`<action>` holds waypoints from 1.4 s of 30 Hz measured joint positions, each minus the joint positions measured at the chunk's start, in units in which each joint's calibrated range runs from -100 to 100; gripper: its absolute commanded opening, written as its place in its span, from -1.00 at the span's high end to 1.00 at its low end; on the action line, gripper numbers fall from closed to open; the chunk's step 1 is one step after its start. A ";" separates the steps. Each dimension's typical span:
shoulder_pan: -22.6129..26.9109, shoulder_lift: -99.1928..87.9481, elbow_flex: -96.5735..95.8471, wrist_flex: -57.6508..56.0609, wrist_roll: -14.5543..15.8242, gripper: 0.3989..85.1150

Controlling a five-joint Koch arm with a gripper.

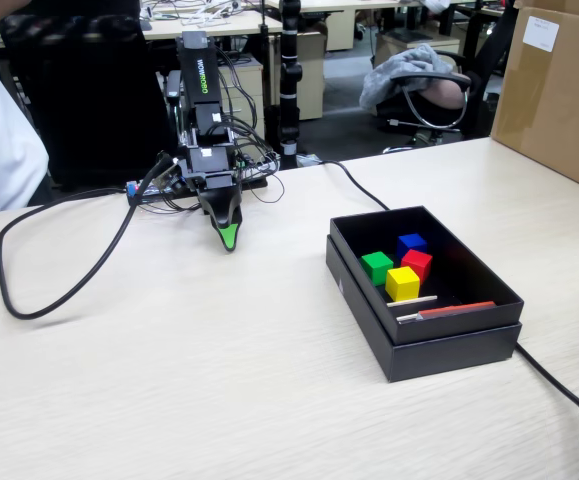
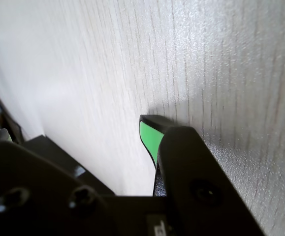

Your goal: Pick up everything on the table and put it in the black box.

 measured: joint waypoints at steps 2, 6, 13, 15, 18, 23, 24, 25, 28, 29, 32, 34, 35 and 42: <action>-0.05 0.00 -2.10 3.79 -0.39 -0.19; 0.73 -0.39 -5.20 6.66 -0.63 -0.20; 1.66 -1.17 -6.02 7.12 -0.59 -0.18; 1.81 -1.17 -6.21 7.12 -0.93 -0.18; 1.71 -1.17 -6.39 7.12 -1.81 -0.18; 2.05 -1.04 -6.57 6.74 -2.15 -0.17; 2.39 -1.04 -6.57 6.58 -2.20 -0.16; 2.49 -1.04 -6.66 6.50 -2.30 -0.16; 2.64 -1.04 -6.57 6.50 -2.49 -0.17; 2.64 -1.04 -6.66 6.50 -2.49 -0.17; 2.44 -1.04 -6.66 6.50 -2.49 -0.17; 2.39 -1.04 -6.66 6.50 -2.49 -0.17; 2.39 -1.04 -6.66 6.50 -2.49 -0.17; 2.44 -1.04 -6.66 6.50 -2.49 -0.17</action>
